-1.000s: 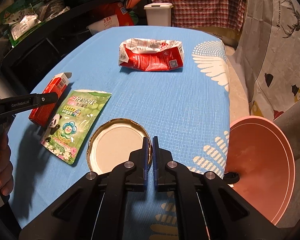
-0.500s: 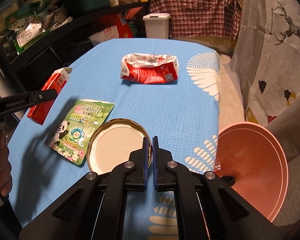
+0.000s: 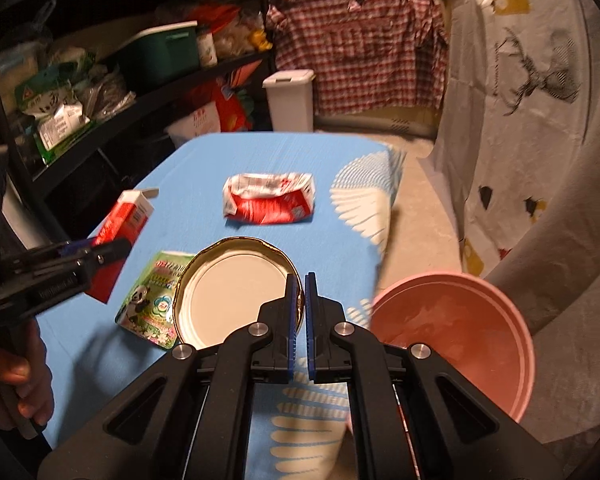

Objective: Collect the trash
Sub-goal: 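Carry the toothpaste box and jar lid over the pink bin with both tools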

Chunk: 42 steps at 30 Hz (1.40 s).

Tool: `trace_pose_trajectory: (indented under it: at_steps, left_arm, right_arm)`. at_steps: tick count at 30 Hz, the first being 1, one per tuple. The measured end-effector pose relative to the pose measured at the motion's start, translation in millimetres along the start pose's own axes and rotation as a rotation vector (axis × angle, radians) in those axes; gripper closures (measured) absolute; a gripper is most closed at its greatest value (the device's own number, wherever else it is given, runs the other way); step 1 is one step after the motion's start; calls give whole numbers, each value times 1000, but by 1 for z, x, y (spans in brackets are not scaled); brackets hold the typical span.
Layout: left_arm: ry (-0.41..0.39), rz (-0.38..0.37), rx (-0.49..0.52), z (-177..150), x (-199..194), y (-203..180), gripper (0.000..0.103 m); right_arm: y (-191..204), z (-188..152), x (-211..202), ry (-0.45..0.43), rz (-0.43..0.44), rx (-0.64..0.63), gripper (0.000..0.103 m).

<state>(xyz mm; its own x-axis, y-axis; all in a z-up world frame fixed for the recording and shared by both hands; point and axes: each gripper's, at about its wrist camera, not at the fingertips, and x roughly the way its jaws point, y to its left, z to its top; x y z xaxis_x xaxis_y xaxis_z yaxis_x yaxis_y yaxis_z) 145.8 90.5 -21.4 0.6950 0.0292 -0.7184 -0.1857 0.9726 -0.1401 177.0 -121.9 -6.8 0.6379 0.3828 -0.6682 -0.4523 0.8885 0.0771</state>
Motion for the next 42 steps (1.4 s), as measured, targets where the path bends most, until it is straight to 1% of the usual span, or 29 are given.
trace_pose_trajectory:
  at_steps: [5, 8, 11, 14, 18, 25, 32, 42]
  left_arm:
    - [-8, -27, 16, 1, -4, -10, 69]
    - [-17, -40, 33, 0, -7, -17, 69]
    - [-20, -55, 47, -1, -10, -24, 69]
    - [-24, -63, 65, -2, -10, -29, 69]
    - [-20, -76, 83, -4, -9, -37, 69]
    - [-14, -91, 107, -5, -5, -53, 69]
    - [-10, -108, 123, -5, -1, -71, 69]
    - [-14, -148, 160, -3, 4, -103, 69]
  right_arm:
    - [-12, 8, -26, -38, -18, -4, 99]
    - [-24, 11, -39, -64, -50, -8, 99]
    - [-41, 10, -47, -87, -85, 17, 99]
    - [-61, 3, -46, -94, -100, 85, 99]
    - [-78, -5, -44, -89, -105, 152, 99]
    - [-86, -11, -39, -80, -146, 145, 99]
    - [-93, -13, -43, -93, -176, 146, 99]
    - [-122, -19, -48, -86, -241, 216, 99]
